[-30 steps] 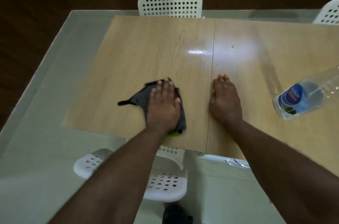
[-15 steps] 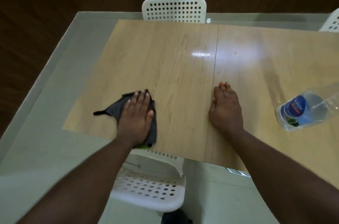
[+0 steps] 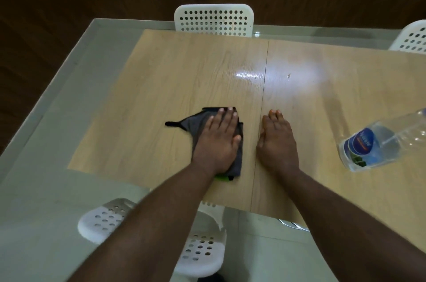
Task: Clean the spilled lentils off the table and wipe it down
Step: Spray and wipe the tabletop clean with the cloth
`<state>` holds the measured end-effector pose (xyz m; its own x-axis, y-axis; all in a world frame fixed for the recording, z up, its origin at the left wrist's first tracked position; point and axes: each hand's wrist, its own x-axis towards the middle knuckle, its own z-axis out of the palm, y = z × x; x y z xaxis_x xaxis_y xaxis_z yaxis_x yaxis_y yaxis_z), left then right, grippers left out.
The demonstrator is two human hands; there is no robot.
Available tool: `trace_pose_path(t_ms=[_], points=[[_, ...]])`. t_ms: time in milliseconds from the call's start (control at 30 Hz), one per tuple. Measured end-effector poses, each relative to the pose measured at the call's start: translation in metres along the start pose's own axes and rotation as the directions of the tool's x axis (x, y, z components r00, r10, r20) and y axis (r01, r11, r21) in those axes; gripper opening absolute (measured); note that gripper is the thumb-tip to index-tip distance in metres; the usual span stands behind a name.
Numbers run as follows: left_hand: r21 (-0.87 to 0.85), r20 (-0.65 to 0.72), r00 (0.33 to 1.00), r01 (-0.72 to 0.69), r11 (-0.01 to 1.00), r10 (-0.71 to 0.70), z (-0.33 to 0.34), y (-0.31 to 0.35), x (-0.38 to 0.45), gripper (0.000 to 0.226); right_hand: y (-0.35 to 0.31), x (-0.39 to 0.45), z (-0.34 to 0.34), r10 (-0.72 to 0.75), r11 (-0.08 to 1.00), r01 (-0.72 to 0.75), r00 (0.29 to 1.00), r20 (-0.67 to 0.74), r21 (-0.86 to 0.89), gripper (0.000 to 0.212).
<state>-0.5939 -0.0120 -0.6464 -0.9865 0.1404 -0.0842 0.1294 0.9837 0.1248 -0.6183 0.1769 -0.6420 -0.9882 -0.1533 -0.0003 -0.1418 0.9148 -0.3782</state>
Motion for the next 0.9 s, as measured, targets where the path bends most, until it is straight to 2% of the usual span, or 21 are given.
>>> trace_pose_path(t_ms=[233, 500, 667, 900], points=[[-0.018, -0.011, 0.998, -0.067, 0.998, 0.067, 0.010, 0.022, -0.048, 0.069, -0.002, 0.000, 0.001, 0.002, 1.000, -0.002, 1.000, -0.002, -0.012, 0.058], [0.011, 0.001, 0.997, -0.076, 0.997, 0.076, 0.009, 0.022, -0.047, 0.069, 0.000, 0.000, 0.004, -0.011, 1.000, 0.011, 1.000, -0.016, 0.001, 0.055], [0.020, 0.012, 0.990, -0.139, 0.990, 0.139, 0.006, 0.023, -0.044, 0.069, 0.000, 0.000, 0.004, -0.012, 1.000, 0.012, 0.999, -0.030, 0.012, 0.054], [0.002, 0.009, 0.993, -0.116, 0.993, 0.116, 0.008, 0.028, -0.044, 0.071, 0.003, -0.004, 0.002, -0.029, 0.995, 0.031, 0.999, -0.026, 0.090, 0.051]])
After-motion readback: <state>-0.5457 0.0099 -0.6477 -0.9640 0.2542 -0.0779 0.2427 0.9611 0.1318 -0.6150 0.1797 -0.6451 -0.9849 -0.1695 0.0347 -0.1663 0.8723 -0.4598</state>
